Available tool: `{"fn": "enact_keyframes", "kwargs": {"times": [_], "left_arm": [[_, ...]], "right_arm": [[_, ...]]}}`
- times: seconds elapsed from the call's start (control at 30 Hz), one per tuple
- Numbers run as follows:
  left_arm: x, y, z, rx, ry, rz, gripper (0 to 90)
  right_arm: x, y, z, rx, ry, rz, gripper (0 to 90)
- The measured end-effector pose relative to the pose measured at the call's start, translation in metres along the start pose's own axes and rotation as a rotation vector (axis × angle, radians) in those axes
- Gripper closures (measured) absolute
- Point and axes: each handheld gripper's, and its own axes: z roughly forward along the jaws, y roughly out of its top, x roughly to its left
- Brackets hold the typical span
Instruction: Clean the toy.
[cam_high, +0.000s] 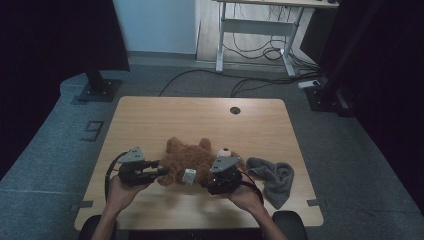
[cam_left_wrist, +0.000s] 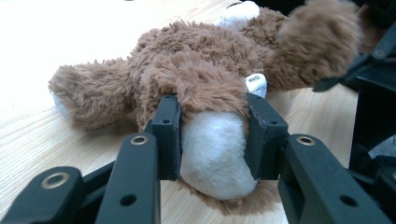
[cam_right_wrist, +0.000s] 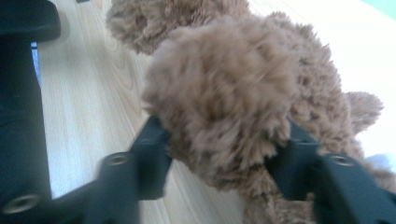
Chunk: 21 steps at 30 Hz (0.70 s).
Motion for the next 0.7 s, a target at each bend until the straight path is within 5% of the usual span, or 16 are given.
{"fn": "enact_keyframes", "kwargs": {"times": [0.23, 0.5, 0.7], "left_arm": [[0.002, -0.001, 0.0, -0.015, 0.0, -0.009, 59.0], [0.005, 0.006, -0.004, -0.065, 0.021, -0.007, 52.0], [0.003, 0.006, -0.019, -0.113, 0.083, 0.011, 47.3]], "right_arm": [[-0.009, 0.006, -0.008, -0.024, -0.031, 0.035, 65.5], [-0.02, 0.021, -0.021, -0.088, -0.072, 0.035, 71.7], [-0.03, 0.04, -0.03, -0.141, -0.113, 0.058, 74.7]]}}
